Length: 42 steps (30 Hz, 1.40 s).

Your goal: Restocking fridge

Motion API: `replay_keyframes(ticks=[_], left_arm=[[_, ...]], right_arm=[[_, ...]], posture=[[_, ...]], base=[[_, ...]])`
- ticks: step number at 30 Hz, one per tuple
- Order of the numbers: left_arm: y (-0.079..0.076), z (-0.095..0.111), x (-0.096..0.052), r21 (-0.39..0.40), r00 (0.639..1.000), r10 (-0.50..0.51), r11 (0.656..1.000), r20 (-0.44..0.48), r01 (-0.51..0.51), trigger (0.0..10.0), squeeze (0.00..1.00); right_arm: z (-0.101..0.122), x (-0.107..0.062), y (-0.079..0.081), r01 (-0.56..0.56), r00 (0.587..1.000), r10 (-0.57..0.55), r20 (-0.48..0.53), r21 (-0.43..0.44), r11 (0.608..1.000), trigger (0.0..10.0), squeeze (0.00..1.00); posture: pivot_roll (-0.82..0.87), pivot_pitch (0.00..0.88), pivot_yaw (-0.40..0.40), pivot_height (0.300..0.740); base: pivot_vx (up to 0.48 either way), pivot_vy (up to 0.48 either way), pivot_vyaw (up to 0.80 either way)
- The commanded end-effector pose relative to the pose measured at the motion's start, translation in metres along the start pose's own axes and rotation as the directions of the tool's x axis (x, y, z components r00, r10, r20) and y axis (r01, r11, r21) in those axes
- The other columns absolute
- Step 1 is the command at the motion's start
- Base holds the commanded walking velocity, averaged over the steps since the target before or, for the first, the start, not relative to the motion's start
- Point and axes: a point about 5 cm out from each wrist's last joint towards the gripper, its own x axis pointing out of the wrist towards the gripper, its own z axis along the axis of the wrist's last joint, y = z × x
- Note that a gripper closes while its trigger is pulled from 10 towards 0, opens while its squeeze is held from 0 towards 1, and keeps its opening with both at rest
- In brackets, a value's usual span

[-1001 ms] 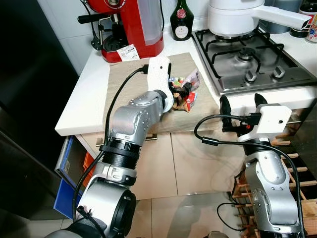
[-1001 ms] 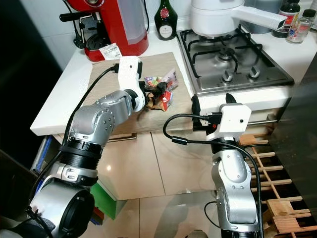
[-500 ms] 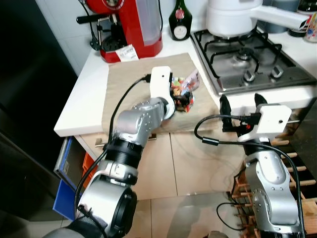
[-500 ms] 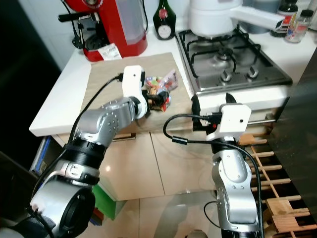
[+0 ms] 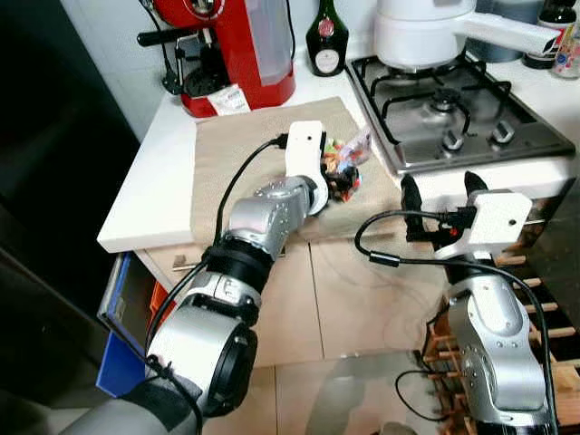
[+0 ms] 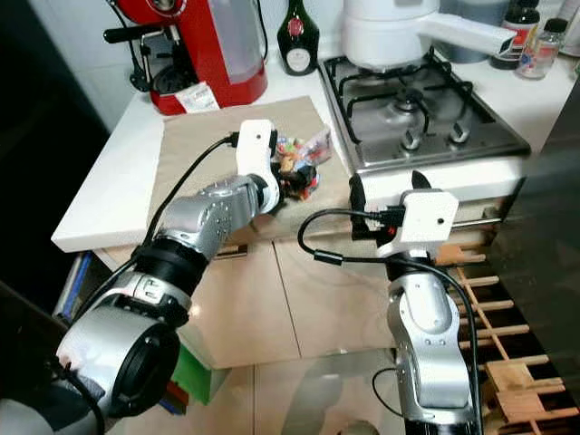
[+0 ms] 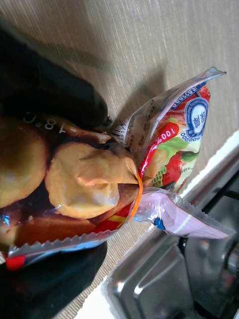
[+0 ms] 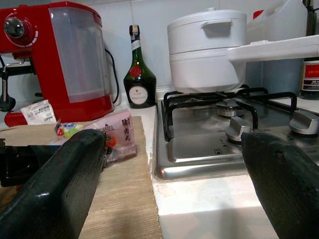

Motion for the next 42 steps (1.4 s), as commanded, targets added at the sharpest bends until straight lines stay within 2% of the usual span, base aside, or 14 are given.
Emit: replay_keyframes(ticks=[1, 8, 16, 21, 22, 25, 28, 30, 33, 35, 37, 38, 40, 42], left_arm=[[0.004, -0.027, 0.003, 0.004, 0.995, 0.040, 0.999, -0.094, -0.039, 0.0, 0.00], [0.009, -0.030, 0.003, 0.093, 0.997, 0.042, 0.995, -0.067, -0.036, 0.0, 0.00], [0.005, -0.022, 0.005, 0.101, 1.000, 0.003, 0.995, -0.007, -0.003, 0.0, 0.00], [0.005, 0.025, -0.005, 0.097, 0.970, -0.070, 0.994, 0.235, 0.048, 0.0, 0.00], [0.005, 0.025, -0.005, 0.097, 0.970, -0.070, 0.994, 0.235, 0.048, 0.0, 0.00], [0.010, 0.043, -0.016, 0.152, 0.931, -0.109, 0.987, 0.350, 0.059, 0.0, 0.00], [0.014, 0.052, -0.028, 0.148, 0.896, -0.134, 0.986, 0.422, 0.078, 0.0, 0.00], [0.018, 0.062, -0.043, 0.162, 0.850, -0.152, 0.984, 0.504, 0.080, 0.0, 0.00], [0.028, 0.073, -0.079, 0.228, 0.768, -0.190, 0.972, 0.612, 0.059, 0.0, 0.00], [0.032, 0.071, -0.099, 0.272, 0.740, -0.201, 0.962, 0.641, 0.026, 0.0, 0.00], [0.036, 0.060, -0.120, 0.320, 0.738, -0.188, 0.947, 0.648, -0.040, 0.0, 0.00], [0.037, 0.053, -0.128, 0.337, 0.741, -0.179, 0.939, 0.648, -0.068, 10.0, 0.00], [0.038, 0.044, -0.134, 0.340, 0.750, -0.167, 0.937, 0.640, -0.081, 10.0, 0.00], [0.041, 0.023, -0.137, 0.275, 0.775, -0.090, 0.955, 0.625, -0.111, 10.0, 0.00]], right_arm=[[0.005, 0.001, 0.005, -0.022, 1.000, 0.022, 0.013, -0.006, 1.000, 10.0, 0.00], [0.005, 0.004, 0.007, -0.015, 1.000, 0.015, 0.018, 0.001, 1.000, 10.0, 0.00], [0.003, 0.003, 0.007, -0.013, 1.000, 0.013, 0.012, 0.006, 1.000, 10.0, 0.00], [0.003, 0.005, 0.005, -0.009, 1.000, 0.009, 0.014, 0.000, 1.000, 10.0, 0.00], [0.003, 0.005, 0.005, -0.009, 1.000, 0.009, 0.014, 0.000, 1.000, 10.0, 0.00], [0.003, 0.006, 0.005, -0.007, 1.000, 0.007, 0.017, 0.000, 1.000, 10.0, 0.00], [0.003, 0.008, 0.006, -0.008, 1.000, 0.008, 0.021, 0.001, 1.000, 10.0, 0.00], [0.003, 0.009, 0.007, -0.007, 1.000, 0.007, 0.024, 0.003, 1.000, 10.0, 0.00], [0.003, 0.008, 0.003, 0.011, 0.999, -0.011, 0.031, -0.006, 1.000, 10.0, 0.00], [0.003, 0.006, -0.001, 0.040, 0.998, -0.040, 0.039, -0.016, 0.999, 10.0, 0.00], [0.004, 0.002, -0.008, 0.094, 0.994, -0.093, 0.053, -0.029, 0.995, 10.0, 0.00], [0.005, -0.001, -0.010, 0.118, 0.992, -0.116, 0.058, -0.034, 0.992, 10.0, 0.00], [0.005, -0.003, -0.012, 0.139, 0.989, -0.136, 0.061, -0.037, 0.990, 10.0, 0.00], [0.007, -0.005, -0.012, 0.135, 0.989, -0.132, 0.063, -0.038, 0.990, 10.0, 0.00]], posture=[[-0.23, 0.000, 0.173, 0.740], [-0.22, 0.000, 0.185, 0.740], [-0.22, 0.000, 0.189, 0.740], [-0.22, 0.000, 0.180, 0.740], [-0.22, 0.000, 0.180, 0.740], [-0.20, 0.000, 0.174, 0.740], [-0.19, 0.000, 0.170, 0.740], [-0.18, 0.000, 0.169, 0.740], [-0.17, 0.000, 0.164, 0.740], [-0.15, 0.000, 0.155, 0.740], [-0.13, 0.000, 0.140, 0.740], [-0.13, 0.000, 0.135, 0.740], [-0.12, 0.000, 0.122, 0.740], [-0.12, 0.000, 0.104, 0.740]], base=[[0.000, 0.000, 0.00], [0.000, 0.000, 0.00], [0.000, 0.000, 0.00], [0.000, 0.000, 0.00], [0.000, 0.000, 0.00], [0.000, 0.000, 0.00], [0.000, 0.000, 0.00], [0.000, 0.000, 0.00], [0.000, 0.000, 0.00], [0.000, 0.000, 0.00], [0.000, 0.000, 0.00], [0.000, 0.000, 0.00], [0.000, 0.000, 0.00], [0.000, 0.000, 0.00]])
